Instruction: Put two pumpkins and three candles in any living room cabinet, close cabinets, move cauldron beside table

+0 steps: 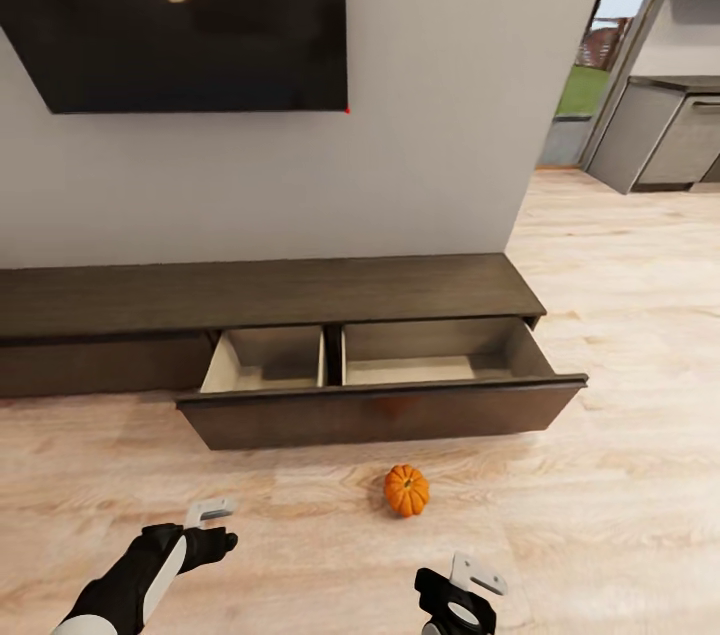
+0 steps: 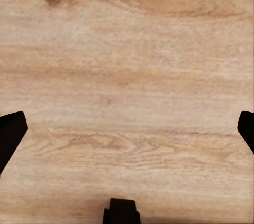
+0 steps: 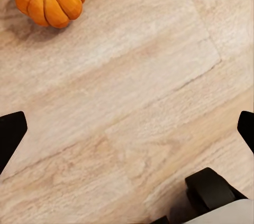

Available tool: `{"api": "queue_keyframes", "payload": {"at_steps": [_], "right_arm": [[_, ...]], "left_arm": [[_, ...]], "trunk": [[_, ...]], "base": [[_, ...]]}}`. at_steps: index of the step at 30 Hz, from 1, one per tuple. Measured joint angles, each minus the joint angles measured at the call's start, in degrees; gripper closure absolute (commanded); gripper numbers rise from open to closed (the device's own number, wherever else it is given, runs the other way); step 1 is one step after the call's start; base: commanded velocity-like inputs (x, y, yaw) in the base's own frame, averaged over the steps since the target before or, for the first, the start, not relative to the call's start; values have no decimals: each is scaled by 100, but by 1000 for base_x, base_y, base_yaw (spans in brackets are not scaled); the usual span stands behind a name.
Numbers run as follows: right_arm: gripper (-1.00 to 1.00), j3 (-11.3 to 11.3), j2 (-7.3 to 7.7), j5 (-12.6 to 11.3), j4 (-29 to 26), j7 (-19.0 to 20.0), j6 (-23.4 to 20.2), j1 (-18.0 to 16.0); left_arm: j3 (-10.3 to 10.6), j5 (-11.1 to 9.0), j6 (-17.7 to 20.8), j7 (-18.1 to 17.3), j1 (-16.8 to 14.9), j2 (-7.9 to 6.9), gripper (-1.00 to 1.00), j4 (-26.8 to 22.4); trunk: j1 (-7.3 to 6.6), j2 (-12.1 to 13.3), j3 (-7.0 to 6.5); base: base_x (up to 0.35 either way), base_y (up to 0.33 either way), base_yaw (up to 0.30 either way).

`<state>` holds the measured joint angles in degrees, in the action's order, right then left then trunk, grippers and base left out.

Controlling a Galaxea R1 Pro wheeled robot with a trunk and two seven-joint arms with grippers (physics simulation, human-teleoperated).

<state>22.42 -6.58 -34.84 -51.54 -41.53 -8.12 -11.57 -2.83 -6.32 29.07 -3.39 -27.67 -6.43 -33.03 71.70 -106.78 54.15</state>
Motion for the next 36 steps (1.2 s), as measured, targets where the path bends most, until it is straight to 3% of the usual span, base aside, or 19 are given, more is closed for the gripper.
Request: {"api": "queue_keyframes", "payload": {"at_steps": [16,18,19,20,30,33,36], "right_arm": [[-100,12,3,2,7,39,30,0],[-100,148,4,0,5,7,35,0],[-100,334,0,-4,17,-13,33,1],[-100,345,2,-1,18,-13,38,0],[-100,286,33,-67,19,70,52,0],[-100,278,71,-75,15,292,44,0],[-100,251,124,-68,7,935,32,0]], "left_arm": [[-2,-9,-2,-7,0,35,-100,-2],[-1,-12,0,-8,0,35,-100,-2],[0,-13,-98,-11,0,41,-100,-2],[0,-13,-109,-12,0,42,-100,-2],[-12,-21,-94,-51,0,29,-100,-44],[-16,-32,-9,-66,0,22,-100,-64],[-44,-42,285,-76,0,19,-100,-74]], "trunk": [[0,0,2],[0,0,1],[0,0,1],[0,0,1],[2,0,2],[2,0,1],[2,0,2]], "base": [[37,-84,1],[158,29,0],[168,5,0],[197,3,0],[141,1,0],[7,0,0],[2,0,0]]}}
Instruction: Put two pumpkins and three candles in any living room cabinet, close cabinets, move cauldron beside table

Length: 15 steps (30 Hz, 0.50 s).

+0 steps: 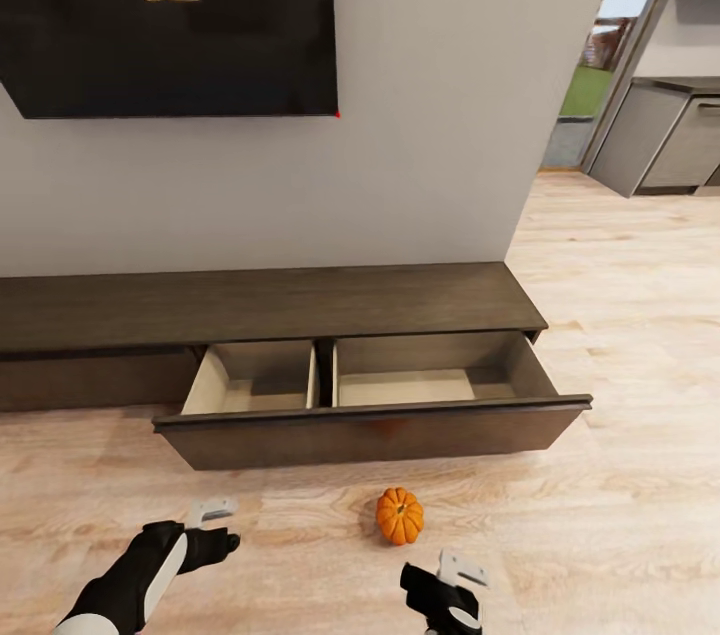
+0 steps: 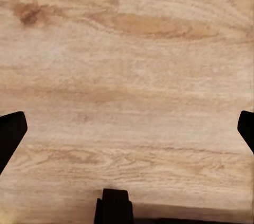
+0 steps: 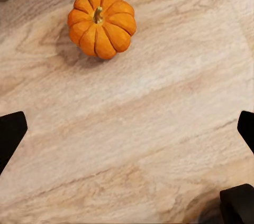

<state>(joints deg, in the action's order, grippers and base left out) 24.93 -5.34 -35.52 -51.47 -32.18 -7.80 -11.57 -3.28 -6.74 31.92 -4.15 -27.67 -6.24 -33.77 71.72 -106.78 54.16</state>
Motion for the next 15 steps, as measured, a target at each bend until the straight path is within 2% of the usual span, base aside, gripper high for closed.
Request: {"api": "queue_keyframes", "payload": {"at_steps": [1,2,5,6,9,11,12,14,15], "right_arm": [[-100,-20,24,0,0,126,-2,0],[-100,-145,117,1,-1,476,-6,0],[-100,-712,299,-14,9,1045,-10,-1],[-100,-831,315,-18,14,1133,-10,-1],[-100,-1410,360,-20,35,1677,-12,-2],[-100,-1624,370,-10,39,2029,-17,-2],[-100,-1879,383,-6,38,2276,-35,-2],[-100,-2084,379,-8,49,2335,-32,-2],[-100,-2381,388,-13,70,2371,-67,-24]], "left_arm": [[-4,-1,52,-1,0,0,-100,-4],[-15,-6,165,-7,0,-4,-100,-45],[-12,-18,362,-12,0,-11,-100,-320],[-10,-19,414,-12,0,-14,-100,-374],[-21,-30,814,-14,0,-28,-100,-578],[-34,-55,1018,-42,1,-33,-100,-648],[-47,-73,1225,-301,1,-53,-100,-689],[-65,-69,1448,-550,1,-70,-100,-699],[-112,-78,1753,-787,1,-81,-100,-737]], "trunk": [[0,0,0],[21,-39,17],[87,-159,71],[109,-199,89],[175,-319,143],[219,-400,179],[241,-440,197],[285,-520,233],[307,-560,251]], "base": [[0,0,0],[0,0,0],[0,0,0],[0,0,0],[0,0,0],[0,0,0],[0,0,0],[0,0,0],[0,0,0]]}}
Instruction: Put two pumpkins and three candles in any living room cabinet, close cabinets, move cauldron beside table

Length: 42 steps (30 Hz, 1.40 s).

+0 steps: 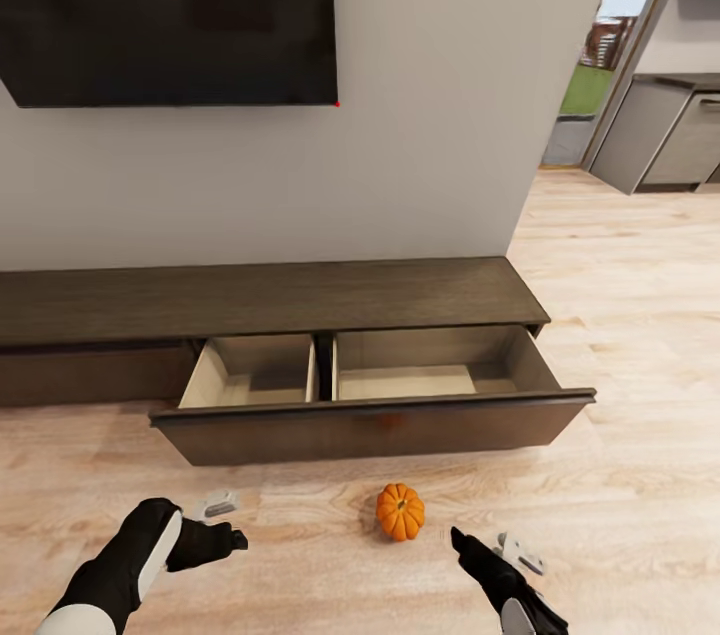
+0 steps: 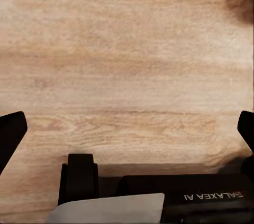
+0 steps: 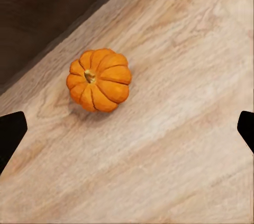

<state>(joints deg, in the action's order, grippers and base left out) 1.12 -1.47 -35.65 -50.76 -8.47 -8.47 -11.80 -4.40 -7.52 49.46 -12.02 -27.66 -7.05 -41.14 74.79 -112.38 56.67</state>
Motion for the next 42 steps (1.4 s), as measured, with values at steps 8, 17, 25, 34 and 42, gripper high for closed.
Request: {"api": "queue_keyframes", "payload": {"at_steps": [8,17,25,34,42], "right_arm": [[-100,-271,8,-10,1702,5,-793,-1544],[-100,-388,14,-9,1856,15,-916,-2047],[-100,-380,30,-11,2354,63,-1401,-2470],[-100,-389,515,-30,2638,731,-1635,-2580],[-100,-382,502,-50,2606,941,-1659,-2573]], "left_arm": [[-26,-25,259,-62,0,98,-100,-106],[-30,-26,260,-61,0,115,-100,-109],[-33,-26,263,-65,0,115,-100,-109],[-39,-27,633,-1019,-8,120,-100,-116],[-46,-29,687,-1113,-10,115,-100,-354]], "trunk": [[176,-321,143],[373,-682,305],[549,-1003,449],[747,-1364,611],[923,-1685,754]], "base": [[0,0,0],[0,0,0],[0,0,0],[0,0,0],[0,0,0]]}}
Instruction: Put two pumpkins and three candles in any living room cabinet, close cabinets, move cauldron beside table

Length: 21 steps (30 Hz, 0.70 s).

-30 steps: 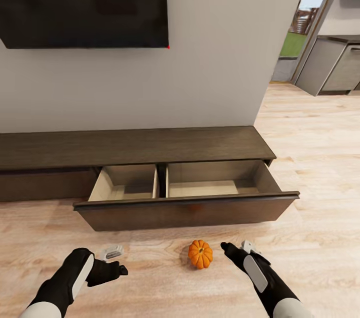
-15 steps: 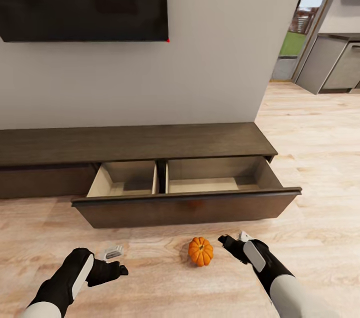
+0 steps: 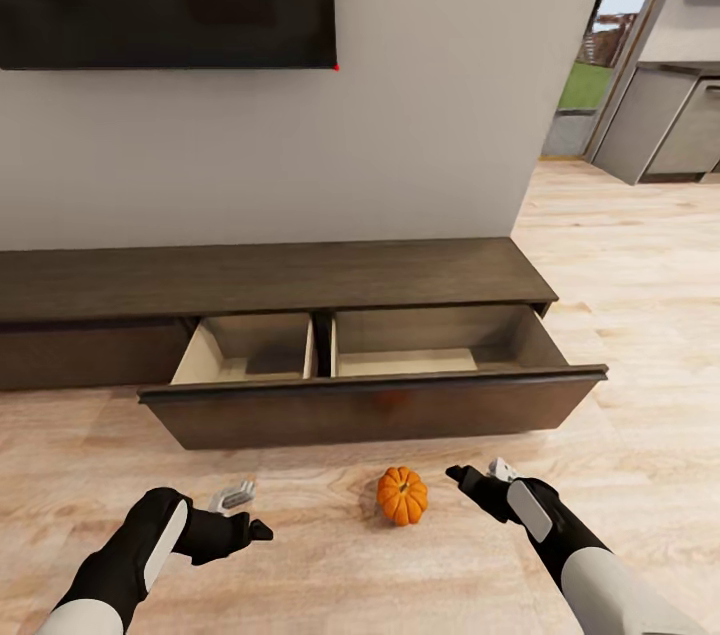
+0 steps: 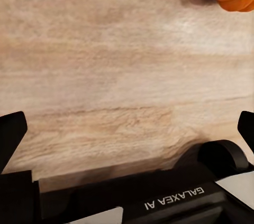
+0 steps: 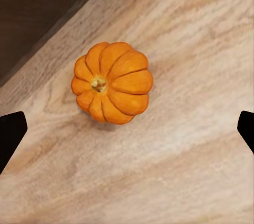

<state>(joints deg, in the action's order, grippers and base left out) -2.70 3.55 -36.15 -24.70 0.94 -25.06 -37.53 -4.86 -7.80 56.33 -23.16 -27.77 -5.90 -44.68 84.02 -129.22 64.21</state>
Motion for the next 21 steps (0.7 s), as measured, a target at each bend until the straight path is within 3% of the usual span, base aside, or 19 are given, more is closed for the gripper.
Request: {"api": "queue_keyframes", "payload": {"at_steps": [3,4,6,8,11,17,21], "right_arm": [[-100,5,-15,-3,0,21,4,2],[-100,6,-20,-8,-2,60,11,2],[-100,7,-19,1,-3,311,25,2],[-100,7,-14,5,-4,484,28,2],[-100,8,-11,9,4,638,34,2],[-100,-3,-9,11,-3,657,50,2],[-100,-8,-19,11,-4,655,80,2]], "left_arm": [[-7,-102,5,-16,1,-12,-100,0],[-14,-250,2,-58,0,-15,-100,2],[-11,-736,-1,-308,1,-42,-100,8],[-14,-905,-1,-576,2,-65,-100,8],[1,-1008,-4,-1222,1,-106,-100,12],[-7,-1021,-3,-1855,0,-348,-100,13],[-9,-999,-3,-2046,2,-380,-100,11]], "trunk": [[66,-120,54],[88,-160,72],[132,-241,108],[176,-321,144],[242,-441,198],[373,-682,305],[461,-842,377]], "base": [[0,0,0],[0,0,0],[0,0,0],[0,0,0],[0,0,0],[0,0,0],[0,0,0]]}}
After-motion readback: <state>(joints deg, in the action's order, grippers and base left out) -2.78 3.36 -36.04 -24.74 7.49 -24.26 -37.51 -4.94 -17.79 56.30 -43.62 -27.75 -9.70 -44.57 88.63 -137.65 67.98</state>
